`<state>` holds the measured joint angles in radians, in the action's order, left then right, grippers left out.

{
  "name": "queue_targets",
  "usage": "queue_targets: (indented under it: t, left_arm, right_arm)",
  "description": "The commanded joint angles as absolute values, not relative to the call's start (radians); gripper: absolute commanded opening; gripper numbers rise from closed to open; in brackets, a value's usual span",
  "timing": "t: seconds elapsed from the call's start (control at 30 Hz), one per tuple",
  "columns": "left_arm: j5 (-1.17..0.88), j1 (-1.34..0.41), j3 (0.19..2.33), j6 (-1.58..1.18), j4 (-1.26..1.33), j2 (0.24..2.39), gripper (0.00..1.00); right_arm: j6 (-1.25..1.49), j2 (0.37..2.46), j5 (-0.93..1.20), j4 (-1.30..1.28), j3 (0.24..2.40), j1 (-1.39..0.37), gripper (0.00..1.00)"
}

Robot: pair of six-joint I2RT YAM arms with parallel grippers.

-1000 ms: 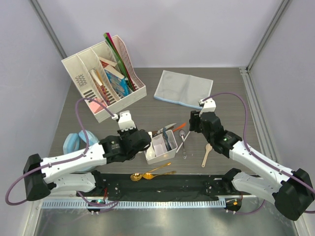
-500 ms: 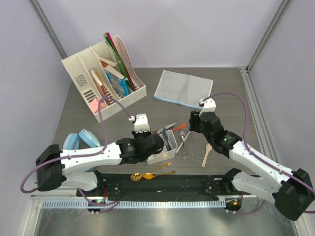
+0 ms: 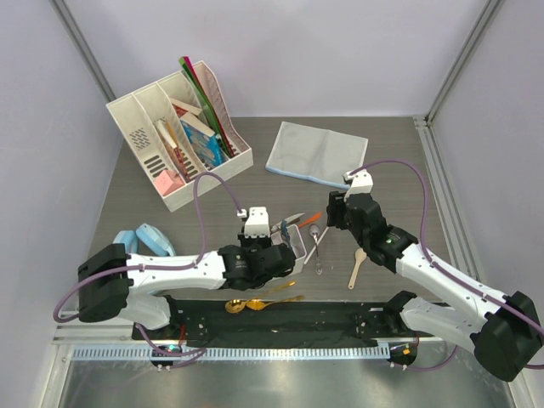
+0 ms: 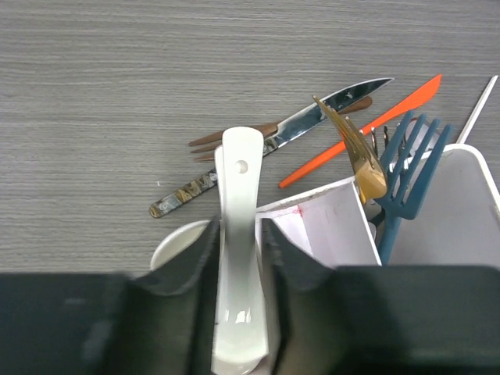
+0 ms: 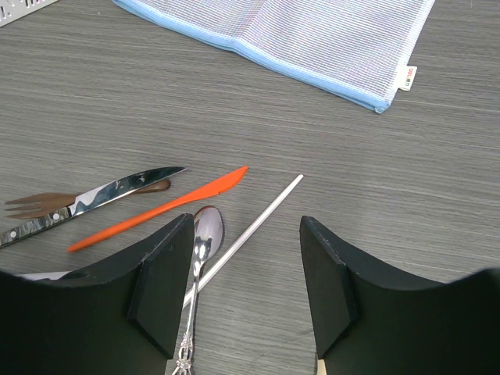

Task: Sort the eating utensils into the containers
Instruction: Place the fork in the storage box.

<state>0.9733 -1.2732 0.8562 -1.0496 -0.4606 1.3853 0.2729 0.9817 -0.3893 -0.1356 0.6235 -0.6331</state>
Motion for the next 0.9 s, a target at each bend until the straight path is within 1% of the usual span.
queue_targets:
  t: [0.0,0.13,0.2,0.33,0.6,0.87]
  left_arm:
    - [1.054,-1.281,0.881,-1.088,-0.434,1.405,0.33]
    - [1.055,-1.284,0.874,-1.095,-0.439,1.399,0.36]
    - [1.057,-1.285,0.874,-1.100,-0.446,1.385,0.39]
    - [1.040,-1.290,0.865,-1.101,-0.451,1.356,0.41]
    - [0.973,-1.308,0.851,-1.124,-0.468,1.373,0.37]
    - [0.953,-1.313,0.871,-1.107,-0.480,1.394,0.38]
  right_arm:
    - [0.287,0.974,-0.393,-0.094,0.629,-0.630,0.62]
    - [0.287,0.977,-0.393,-0.094,0.629,-0.629,0.62]
    - [0.287,0.976,-0.391,-0.095,0.630,-0.629,0.62]
    - [0.287,0.977,-0.390,-0.094,0.630,-0.629,0.62]
    - [0.287,0.973,-0.388,-0.094,0.630,-0.629,0.62]
    - [0.288,0.980,-0.385,-0.095,0.632,-0.630,0.62]
